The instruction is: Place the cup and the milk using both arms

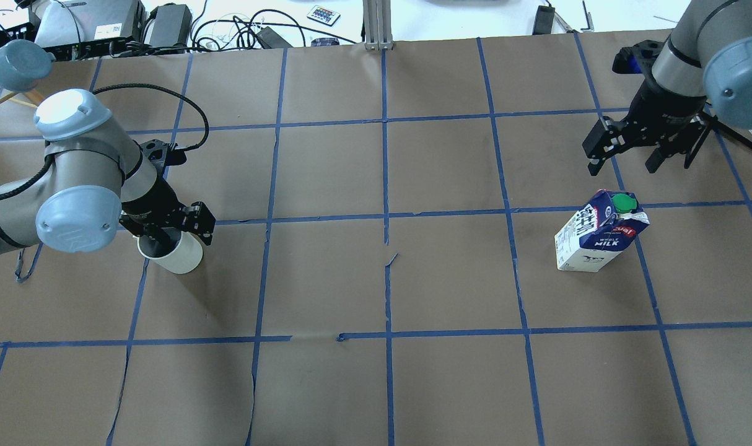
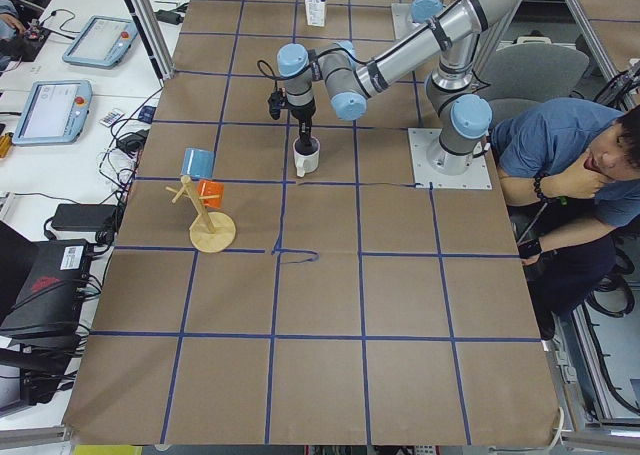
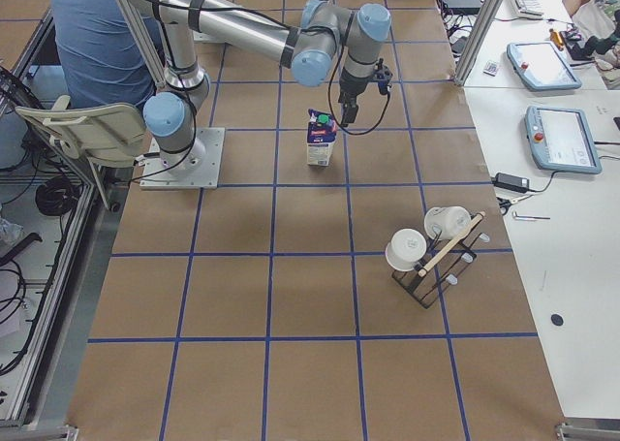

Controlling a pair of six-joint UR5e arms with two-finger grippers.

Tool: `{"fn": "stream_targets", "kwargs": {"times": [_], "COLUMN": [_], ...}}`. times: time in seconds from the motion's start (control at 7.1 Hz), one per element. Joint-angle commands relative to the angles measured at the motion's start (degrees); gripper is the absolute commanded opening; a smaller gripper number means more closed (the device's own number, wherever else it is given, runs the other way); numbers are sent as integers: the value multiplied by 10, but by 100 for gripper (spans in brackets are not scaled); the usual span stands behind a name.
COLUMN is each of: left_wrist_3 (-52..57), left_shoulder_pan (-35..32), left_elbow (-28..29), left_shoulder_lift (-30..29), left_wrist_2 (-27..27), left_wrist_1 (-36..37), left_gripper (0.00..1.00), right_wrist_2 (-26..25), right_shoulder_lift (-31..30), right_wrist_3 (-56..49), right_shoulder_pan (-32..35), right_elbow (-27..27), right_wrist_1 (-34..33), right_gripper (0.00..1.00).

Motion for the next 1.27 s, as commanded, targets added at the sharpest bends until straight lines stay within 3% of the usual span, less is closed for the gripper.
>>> {"fn": "stream_targets", "kwargs": {"times": [0.0,0.56,0.85,1.13], "left_wrist_3": [-2,-20,-85,-185], "left_shoulder_pan": [0,-15,-93,-174], "left_elbow": [1,46,126,145], "left_shoulder_lift": [-5,-1,-7,-20], "left_wrist_2": [10,35,36,19], "left_wrist_1": [1,6,-57,-72], "left_gripper": [0,0,0,0], "right_wrist_2": [-2,-2,-2,-3], "right_shoulder_lift": [1,-5,-4,-4], "right_wrist_3": [7,11,11,11], "right_shoulder_pan": [-1,-1,-1,-1], "right_elbow": [13,8,6,8], "right_wrist_1": [2,76,68,74], "right_gripper": [100,96,84,64]}}
